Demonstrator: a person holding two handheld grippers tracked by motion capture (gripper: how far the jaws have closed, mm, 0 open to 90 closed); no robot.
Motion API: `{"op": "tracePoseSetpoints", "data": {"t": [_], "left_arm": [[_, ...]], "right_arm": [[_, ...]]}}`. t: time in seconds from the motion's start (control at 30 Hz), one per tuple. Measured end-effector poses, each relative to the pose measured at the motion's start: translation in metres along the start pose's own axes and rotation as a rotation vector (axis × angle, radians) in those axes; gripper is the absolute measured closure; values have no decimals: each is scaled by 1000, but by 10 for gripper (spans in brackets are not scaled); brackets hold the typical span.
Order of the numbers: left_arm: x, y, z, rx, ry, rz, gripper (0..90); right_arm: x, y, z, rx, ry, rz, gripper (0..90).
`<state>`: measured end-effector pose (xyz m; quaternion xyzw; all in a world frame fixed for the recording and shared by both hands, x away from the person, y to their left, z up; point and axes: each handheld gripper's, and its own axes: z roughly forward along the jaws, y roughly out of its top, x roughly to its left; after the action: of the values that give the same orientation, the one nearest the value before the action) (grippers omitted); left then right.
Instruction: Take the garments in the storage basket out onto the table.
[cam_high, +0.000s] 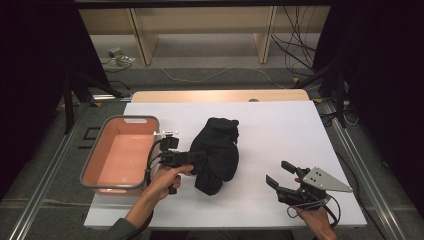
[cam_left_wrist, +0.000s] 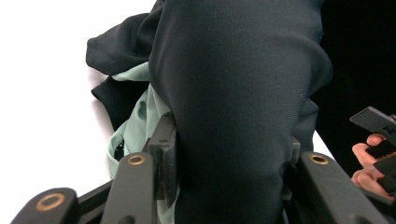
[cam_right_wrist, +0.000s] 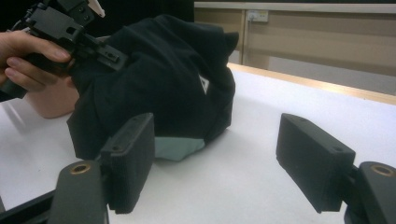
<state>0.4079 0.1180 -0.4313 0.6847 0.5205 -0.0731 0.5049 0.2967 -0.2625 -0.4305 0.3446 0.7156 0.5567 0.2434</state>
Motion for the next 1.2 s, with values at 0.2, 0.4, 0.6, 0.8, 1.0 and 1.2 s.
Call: {"op": "tracePoseSetpoints", "data": {"t": [0.2, 0.4, 0.6, 0.8, 1.0, 1.2], "left_arm": [[-3, -1, 5, 40, 1, 13, 439], [-7, 1, 5, 63, -7, 20, 308], [-9, 2, 5, 79, -5, 40, 249], [-19, 4, 2, 92, 23, 73, 210], [-28, 6, -1, 107, 52, 118, 192], [-35, 9, -8, 109, 36, 144, 186]], "right_arm": [[0, 0, 0, 1, 1, -1, 287], [0, 0, 0, 2, 0, 0, 287], [0, 0, 0, 2, 0, -3, 287], [0, 0, 0, 4, 1, -2, 288], [0, 0, 0, 2, 0, -3, 288], [0, 0, 0, 3, -1, -2, 290]]}}
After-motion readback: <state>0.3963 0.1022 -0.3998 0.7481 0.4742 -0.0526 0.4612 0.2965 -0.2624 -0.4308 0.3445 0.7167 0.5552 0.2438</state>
